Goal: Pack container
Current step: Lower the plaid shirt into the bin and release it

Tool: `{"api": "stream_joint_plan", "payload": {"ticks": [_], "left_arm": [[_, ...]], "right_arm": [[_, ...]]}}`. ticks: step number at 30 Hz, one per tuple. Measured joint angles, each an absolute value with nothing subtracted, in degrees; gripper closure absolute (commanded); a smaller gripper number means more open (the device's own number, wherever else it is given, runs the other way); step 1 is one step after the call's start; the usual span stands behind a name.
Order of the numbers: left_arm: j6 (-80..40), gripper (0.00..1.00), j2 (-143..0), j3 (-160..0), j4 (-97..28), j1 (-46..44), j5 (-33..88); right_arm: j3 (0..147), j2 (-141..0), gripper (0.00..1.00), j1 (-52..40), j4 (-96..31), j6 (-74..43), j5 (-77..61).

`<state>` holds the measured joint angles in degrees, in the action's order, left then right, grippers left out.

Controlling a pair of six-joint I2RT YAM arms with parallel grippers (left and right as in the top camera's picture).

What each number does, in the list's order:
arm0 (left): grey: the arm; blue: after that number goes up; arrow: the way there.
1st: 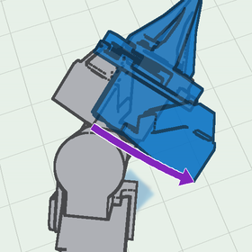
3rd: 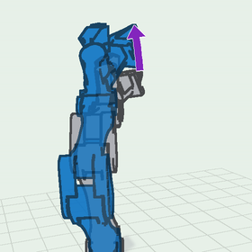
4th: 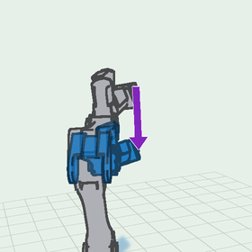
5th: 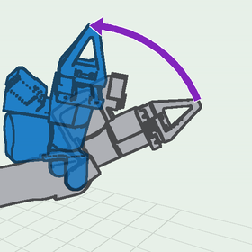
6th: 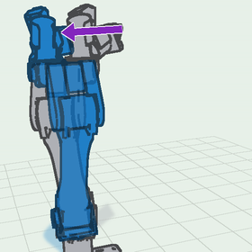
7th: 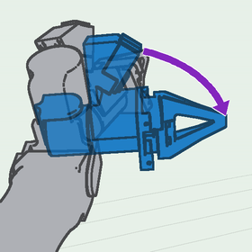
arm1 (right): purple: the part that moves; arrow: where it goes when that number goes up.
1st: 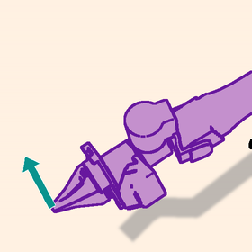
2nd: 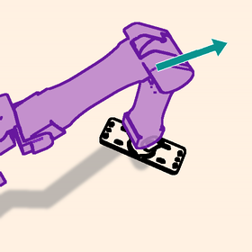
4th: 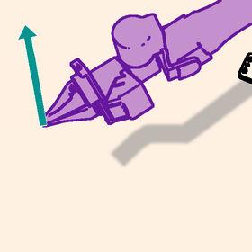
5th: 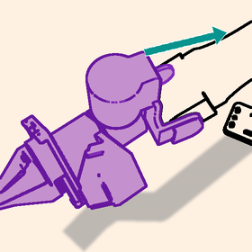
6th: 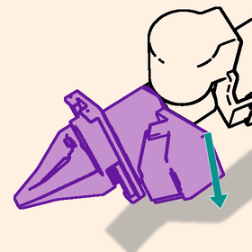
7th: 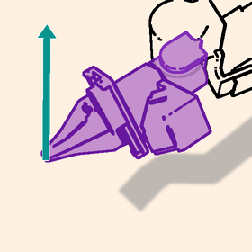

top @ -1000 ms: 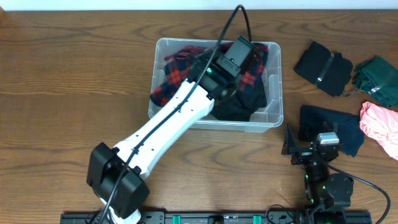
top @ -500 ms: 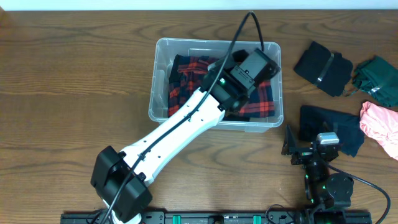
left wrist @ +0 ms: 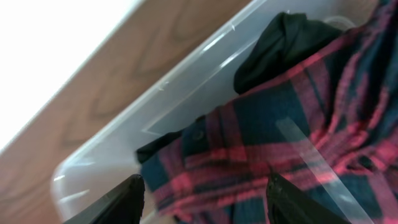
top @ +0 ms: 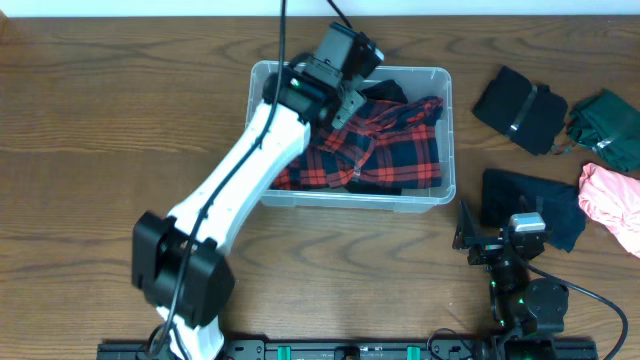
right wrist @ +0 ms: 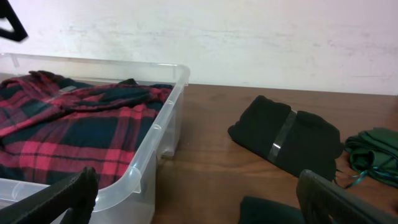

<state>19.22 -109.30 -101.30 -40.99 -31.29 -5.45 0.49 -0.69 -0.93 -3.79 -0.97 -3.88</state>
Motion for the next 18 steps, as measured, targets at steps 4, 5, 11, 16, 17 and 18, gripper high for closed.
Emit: {"api": "stream_joint_plan", "payload": {"ticks": [4,5,11,16,17,18], "left_arm": [[17.8,0.38,-115.6,-101.5,-41.0,-30.5,-0.5],[17.5,0.39,-117.4,-101.5,-41.0,-30.8,0.3],[16.2,0.38,-123.0,-102.3,-40.0,-32.3,1.4],[16.0,0.38,-123.1,-102.5,-39.6,-32.8,0.8],[15.9,0.38,-123.1,-102.5,-39.6,-32.9,0.4],[15.8,0.38,-123.1,-102.5,-39.7,-33.1,-0.2]], "right_arm": [[0.5,-0.7,0.01,-0.9,-3.8,-1.0,-3.9],[0.5,-0.7,0.01,-0.9,-3.8,-1.0,-3.9],[0.5,-0.7,0.01,-0.9,-3.8,-1.0,-3.9],[0.5,-0.7,0.01,-0.9,-3.8,-1.0,-3.9],[0.5,-0.7,0.01,-0.9,-3.8,-1.0,-3.9],[0.5,-0.7,0.01,-0.9,-3.8,-1.0,-3.9]]}}
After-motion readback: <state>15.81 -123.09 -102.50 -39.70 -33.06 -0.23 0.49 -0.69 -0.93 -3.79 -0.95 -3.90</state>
